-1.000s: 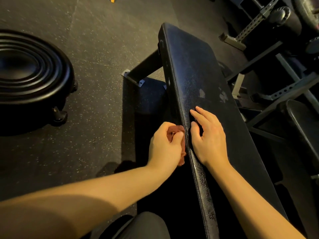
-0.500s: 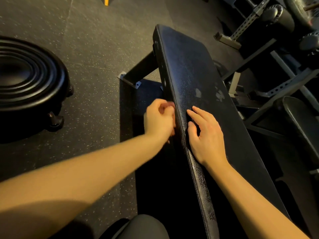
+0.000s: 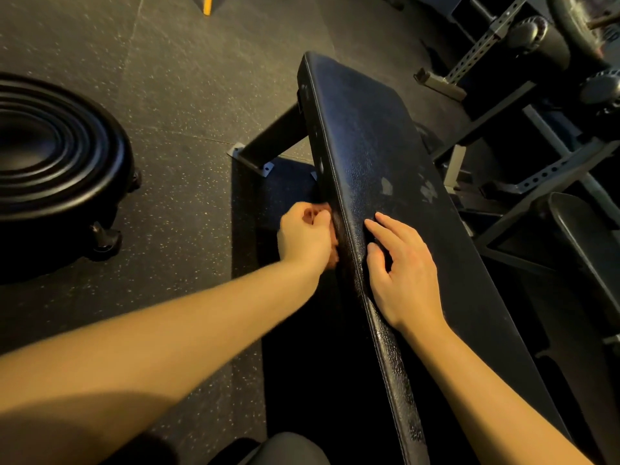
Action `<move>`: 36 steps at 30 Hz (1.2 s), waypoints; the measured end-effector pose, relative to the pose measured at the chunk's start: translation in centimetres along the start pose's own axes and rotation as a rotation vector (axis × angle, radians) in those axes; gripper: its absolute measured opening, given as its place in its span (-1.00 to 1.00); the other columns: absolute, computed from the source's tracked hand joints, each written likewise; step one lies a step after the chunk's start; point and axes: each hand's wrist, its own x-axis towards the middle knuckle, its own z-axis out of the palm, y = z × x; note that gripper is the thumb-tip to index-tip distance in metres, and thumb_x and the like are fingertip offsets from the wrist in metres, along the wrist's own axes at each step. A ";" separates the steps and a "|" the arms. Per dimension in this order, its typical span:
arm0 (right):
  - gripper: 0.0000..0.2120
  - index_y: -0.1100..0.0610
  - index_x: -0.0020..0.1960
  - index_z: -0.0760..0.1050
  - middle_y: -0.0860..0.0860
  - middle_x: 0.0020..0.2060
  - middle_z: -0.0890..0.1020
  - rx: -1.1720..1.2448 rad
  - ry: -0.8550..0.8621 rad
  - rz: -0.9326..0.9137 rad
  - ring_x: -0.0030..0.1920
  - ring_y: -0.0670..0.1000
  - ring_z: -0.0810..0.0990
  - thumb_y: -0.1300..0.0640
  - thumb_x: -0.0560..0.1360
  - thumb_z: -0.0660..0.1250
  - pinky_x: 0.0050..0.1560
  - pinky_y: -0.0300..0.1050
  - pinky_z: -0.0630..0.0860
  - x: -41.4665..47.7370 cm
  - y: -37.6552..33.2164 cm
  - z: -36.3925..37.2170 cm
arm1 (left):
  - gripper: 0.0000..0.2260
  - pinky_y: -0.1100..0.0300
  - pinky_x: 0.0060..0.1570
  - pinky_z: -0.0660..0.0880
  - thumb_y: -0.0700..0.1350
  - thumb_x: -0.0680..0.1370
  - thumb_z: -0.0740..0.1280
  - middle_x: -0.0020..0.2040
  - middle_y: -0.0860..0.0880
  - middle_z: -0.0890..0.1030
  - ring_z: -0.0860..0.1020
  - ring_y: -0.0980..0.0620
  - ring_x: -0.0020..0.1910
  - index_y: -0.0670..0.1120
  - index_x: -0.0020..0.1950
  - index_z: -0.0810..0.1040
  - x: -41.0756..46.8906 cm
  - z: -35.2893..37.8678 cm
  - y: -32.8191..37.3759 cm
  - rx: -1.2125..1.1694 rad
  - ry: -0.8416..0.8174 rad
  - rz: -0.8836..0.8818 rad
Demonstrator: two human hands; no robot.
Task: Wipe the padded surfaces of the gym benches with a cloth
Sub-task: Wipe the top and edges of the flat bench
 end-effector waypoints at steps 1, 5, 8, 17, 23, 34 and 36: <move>-0.63 0.02 0.43 0.52 -0.09 0.43 0.49 0.000 0.003 0.001 0.47 -0.09 0.36 0.12 0.64 0.23 0.48 -0.04 0.30 0.0 0.0 0.0 | -0.93 0.12 -0.34 0.57 -0.07 0.63 0.35 -0.29 0.03 0.63 0.63 0.04 -0.32 0.04 -0.01 0.61 -2.0 -0.5 -1.2 0.001 -0.036 -0.031; -0.63 0.01 0.43 0.52 -0.09 0.43 0.49 -0.009 0.002 0.005 0.47 -0.10 0.36 0.12 0.64 0.23 0.47 -0.10 0.27 0.0 0.0 0.1 | -0.93 0.22 -0.43 0.52 -0.12 0.64 0.35 -0.19 -0.01 0.65 0.61 0.05 -0.28 0.02 0.00 0.61 -4.5 -1.1 -3.2 0.132 -0.068 0.004; -0.63 0.00 0.42 0.52 -0.10 0.43 0.49 0.012 0.011 0.007 0.47 -0.11 0.36 0.12 0.64 0.23 0.48 -0.08 0.28 -0.1 -0.1 0.0 | -0.90 0.18 -0.40 0.51 -0.09 0.64 0.32 -0.14 -0.04 0.68 0.60 0.04 -0.26 0.02 0.05 0.63 0.9 0.4 -1.2 0.140 0.014 -0.010; -0.64 0.02 0.42 0.53 -0.10 0.43 0.49 0.060 0.010 0.007 0.47 -0.10 0.37 0.12 0.64 0.24 0.49 0.05 0.33 -0.1 0.2 0.1 | -0.81 0.04 -0.15 0.57 -0.24 0.58 0.26 -0.21 -0.07 0.66 0.62 -0.09 -0.18 -0.01 -0.11 0.61 -5.2 -0.3 -7.6 0.176 -0.150 -0.161; -0.64 0.02 0.41 0.53 -0.10 0.42 0.50 0.068 0.006 0.000 0.47 -0.10 0.38 0.14 0.64 0.24 0.48 0.07 0.34 0.0 0.4 0.1 | -0.95 -0.02 0.07 0.62 -0.09 0.58 0.42 -0.05 -0.04 0.68 0.65 -0.04 -0.04 0.05 0.01 0.61 3.6 -1.9 -2.0 0.017 0.115 -0.095; -0.64 0.03 0.41 0.53 -0.09 0.42 0.50 0.042 0.008 -0.008 0.46 -0.10 0.37 0.14 0.64 0.24 0.49 0.01 0.32 0.1 0.3 0.0 | -0.74 0.15 -0.20 0.61 -0.35 0.52 0.37 -0.01 -0.14 0.70 0.69 0.00 -0.10 -0.15 0.17 0.64 2.0 -2.9 1.7 0.018 -0.158 -0.126; -0.64 0.04 0.40 0.54 -0.08 0.42 0.51 0.053 0.012 -0.006 0.46 -0.09 0.38 0.15 0.63 0.25 0.48 -0.02 0.32 0.0 0.3 0.1 | -0.75 0.29 -0.30 0.54 -0.39 0.45 0.42 -0.16 -0.07 0.69 0.66 0.10 -0.25 -0.14 0.07 0.64 -0.1 -3.9 0.8 0.118 -0.233 -0.036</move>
